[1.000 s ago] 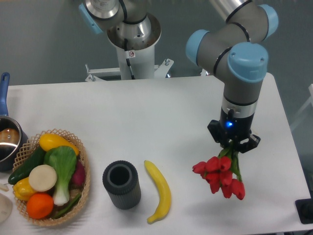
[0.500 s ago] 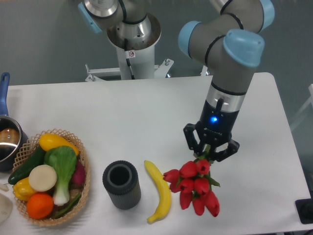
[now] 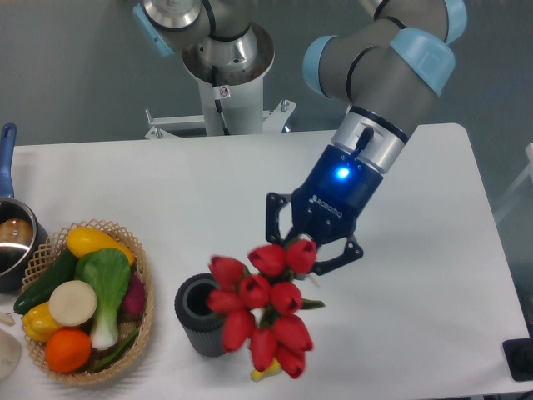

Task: Insert the flowers into the vase
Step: 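Lower the tulip stems into the dark grey vase opening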

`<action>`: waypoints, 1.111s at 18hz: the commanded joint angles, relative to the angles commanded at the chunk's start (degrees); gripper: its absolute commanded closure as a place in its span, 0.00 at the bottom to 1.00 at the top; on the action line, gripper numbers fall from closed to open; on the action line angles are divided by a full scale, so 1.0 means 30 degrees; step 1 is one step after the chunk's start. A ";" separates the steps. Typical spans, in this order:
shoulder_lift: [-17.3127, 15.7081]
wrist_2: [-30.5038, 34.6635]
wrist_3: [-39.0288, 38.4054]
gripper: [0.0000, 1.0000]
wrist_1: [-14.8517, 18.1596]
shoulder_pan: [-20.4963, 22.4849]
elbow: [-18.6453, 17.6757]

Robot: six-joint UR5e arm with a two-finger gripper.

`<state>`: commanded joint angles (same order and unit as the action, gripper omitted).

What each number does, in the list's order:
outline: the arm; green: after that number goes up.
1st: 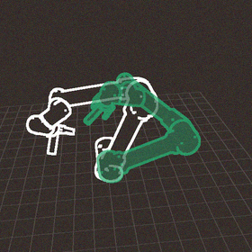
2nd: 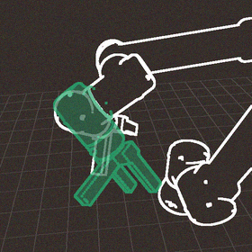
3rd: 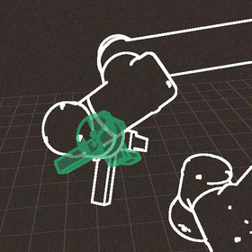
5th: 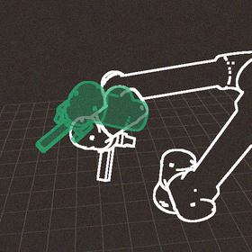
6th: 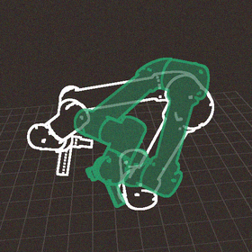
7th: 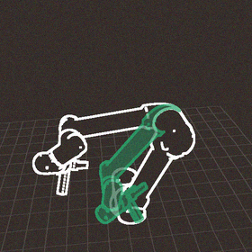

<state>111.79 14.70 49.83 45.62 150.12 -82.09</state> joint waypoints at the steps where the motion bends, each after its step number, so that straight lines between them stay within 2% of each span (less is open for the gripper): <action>1: 0.0117 -0.0531 0.0029 1.00 0.0000 -0.0058 0.0030; 5: 0.0440 -0.1207 0.0204 1.00 -0.0029 -0.0350 0.0117; 10: 0.1260 -0.3726 0.0380 1.00 -0.0527 -0.0819 0.0118; 15: 0.1875 -0.3817 0.1024 1.00 -0.0556 -0.1230 0.0118; 20: 0.1964 -0.3817 0.1288 1.00 -0.0557 -0.1201 0.0030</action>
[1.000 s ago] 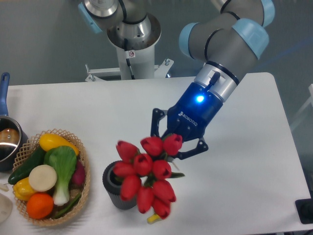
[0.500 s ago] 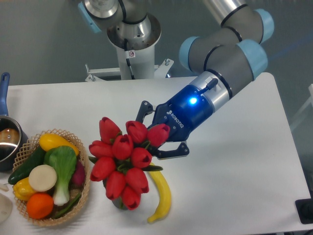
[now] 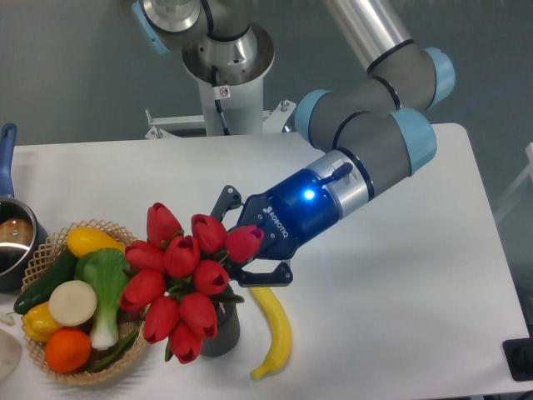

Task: Insert the flowers into the vase
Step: 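Lower the tulip stems into the dark grey vase opening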

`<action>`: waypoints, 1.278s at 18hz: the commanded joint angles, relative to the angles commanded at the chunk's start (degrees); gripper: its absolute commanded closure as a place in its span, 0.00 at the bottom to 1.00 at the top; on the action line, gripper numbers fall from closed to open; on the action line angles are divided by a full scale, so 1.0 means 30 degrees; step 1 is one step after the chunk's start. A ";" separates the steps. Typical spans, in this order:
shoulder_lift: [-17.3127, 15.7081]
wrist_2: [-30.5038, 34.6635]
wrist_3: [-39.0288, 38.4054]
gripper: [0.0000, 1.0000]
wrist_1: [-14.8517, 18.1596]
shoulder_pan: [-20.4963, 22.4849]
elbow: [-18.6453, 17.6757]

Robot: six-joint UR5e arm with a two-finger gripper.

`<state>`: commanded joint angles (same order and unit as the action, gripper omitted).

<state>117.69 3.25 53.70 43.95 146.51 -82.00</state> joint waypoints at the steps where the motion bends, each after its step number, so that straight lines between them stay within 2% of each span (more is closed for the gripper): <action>1: 0.0029 0.0000 0.0029 1.00 0.0000 0.0000 -0.0088; 4: 0.0292 0.0029 0.0992 1.00 0.0000 0.0000 -0.0671; 9: 0.0410 0.0059 0.3600 0.98 0.0000 -0.0059 -0.2779; 13: 0.0439 0.0146 0.4102 0.96 -0.0029 -0.0176 -0.3953; 20: 0.1406 0.0264 0.5975 0.92 0.0000 -0.0439 -0.4512; 21: 0.1464 0.0293 0.5977 0.90 0.0000 -0.0440 -0.4686; 23: 0.1465 0.0293 0.5977 0.77 0.0000 -0.0440 -0.4892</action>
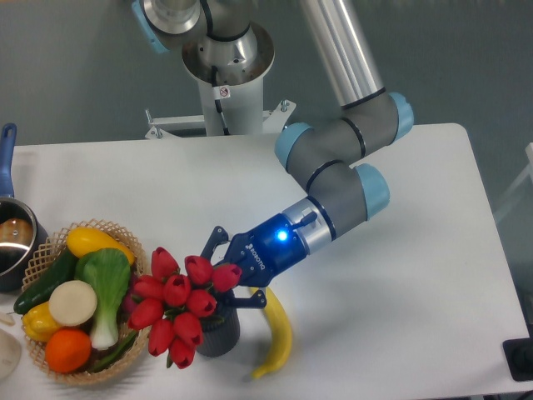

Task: Insert the flowers into the vase
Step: 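Lower the tulip stems into the dark grey vase opening, then open the gripper to release the tulips in the vase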

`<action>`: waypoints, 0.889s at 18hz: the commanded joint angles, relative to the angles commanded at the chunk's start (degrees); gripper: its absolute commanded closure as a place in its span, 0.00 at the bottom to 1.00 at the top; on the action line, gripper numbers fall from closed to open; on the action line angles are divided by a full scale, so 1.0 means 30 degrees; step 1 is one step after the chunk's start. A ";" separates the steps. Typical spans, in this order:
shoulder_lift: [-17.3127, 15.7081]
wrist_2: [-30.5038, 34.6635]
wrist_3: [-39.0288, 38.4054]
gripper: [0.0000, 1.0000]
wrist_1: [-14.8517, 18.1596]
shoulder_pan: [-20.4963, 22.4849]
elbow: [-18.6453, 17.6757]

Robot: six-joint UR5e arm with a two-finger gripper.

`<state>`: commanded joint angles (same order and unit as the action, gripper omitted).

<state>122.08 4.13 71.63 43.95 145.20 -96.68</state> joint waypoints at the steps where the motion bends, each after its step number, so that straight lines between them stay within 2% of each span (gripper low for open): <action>1: -0.0029 0.0000 -0.0029 0.72 0.0000 0.0087 -0.0175; 2: -0.0029 0.0000 -0.0029 0.64 0.0000 0.0117 -0.0235; 3: -0.0029 0.0000 -0.0058 0.51 0.0000 0.0175 -0.0264; 5: -0.0117 0.0029 -0.0088 0.16 0.0029 0.0438 -0.0585; 6: -0.0175 0.0029 -0.0059 0.06 0.0000 0.0613 -0.0877; 7: -0.0321 0.0029 -0.0059 0.00 0.0000 0.0847 -0.1083; 10: -0.0790 0.0059 -0.0030 0.00 -0.0029 0.1579 -0.1552; 16: -0.1873 0.0088 -0.0175 0.00 0.0000 0.3161 -0.1700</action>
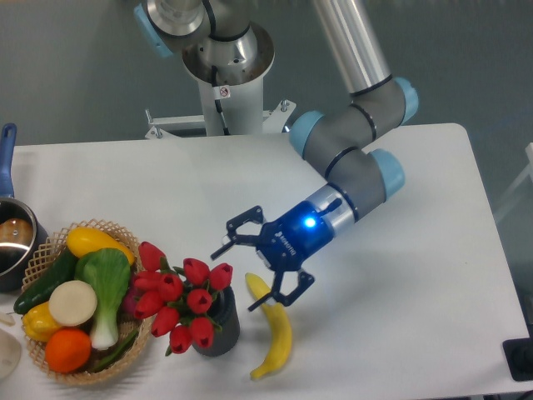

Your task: Insert the flowers into the vase

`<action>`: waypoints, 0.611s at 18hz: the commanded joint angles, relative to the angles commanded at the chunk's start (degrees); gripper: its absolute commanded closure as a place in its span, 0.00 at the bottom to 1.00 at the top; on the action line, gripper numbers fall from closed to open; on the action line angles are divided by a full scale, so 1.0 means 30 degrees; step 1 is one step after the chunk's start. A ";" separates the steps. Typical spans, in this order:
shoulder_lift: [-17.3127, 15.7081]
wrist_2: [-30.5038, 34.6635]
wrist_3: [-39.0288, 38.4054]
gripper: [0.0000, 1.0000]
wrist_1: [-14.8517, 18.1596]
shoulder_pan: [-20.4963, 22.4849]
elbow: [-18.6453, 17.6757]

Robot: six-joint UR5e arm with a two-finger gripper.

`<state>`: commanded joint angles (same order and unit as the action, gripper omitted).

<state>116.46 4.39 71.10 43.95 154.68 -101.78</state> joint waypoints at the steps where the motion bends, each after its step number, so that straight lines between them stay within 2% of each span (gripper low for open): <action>1: -0.0147 0.0116 0.0000 0.00 0.0000 0.0293 0.0058; 3: -0.0643 0.2039 -0.0233 0.00 0.0029 0.0879 0.0408; 8: -0.1875 1.0095 -0.0324 0.00 -0.0029 0.1058 0.1318; 11: -0.1936 1.2182 -0.0293 0.00 -0.0029 0.1087 0.1962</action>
<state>110.65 40.94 70.22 43.86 157.94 -95.89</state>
